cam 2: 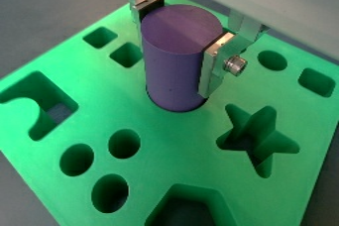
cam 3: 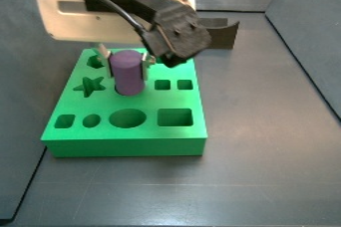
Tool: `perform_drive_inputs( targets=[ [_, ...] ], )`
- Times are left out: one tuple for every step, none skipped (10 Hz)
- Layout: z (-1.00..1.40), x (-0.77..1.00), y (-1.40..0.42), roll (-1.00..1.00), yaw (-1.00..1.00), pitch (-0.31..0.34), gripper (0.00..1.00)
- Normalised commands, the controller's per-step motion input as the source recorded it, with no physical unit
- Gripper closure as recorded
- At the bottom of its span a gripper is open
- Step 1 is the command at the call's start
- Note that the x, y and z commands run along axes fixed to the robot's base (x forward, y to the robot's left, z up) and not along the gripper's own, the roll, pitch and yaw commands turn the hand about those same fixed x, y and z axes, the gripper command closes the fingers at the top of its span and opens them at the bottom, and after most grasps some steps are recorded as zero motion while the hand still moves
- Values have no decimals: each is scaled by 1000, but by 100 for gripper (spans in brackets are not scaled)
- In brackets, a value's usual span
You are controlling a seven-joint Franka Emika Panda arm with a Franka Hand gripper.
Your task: Insert the round object.
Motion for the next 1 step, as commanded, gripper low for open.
perform_drive_inputs(
  targets=[
    [0, 0, 0, 0, 0, 0, 100]
  ],
)
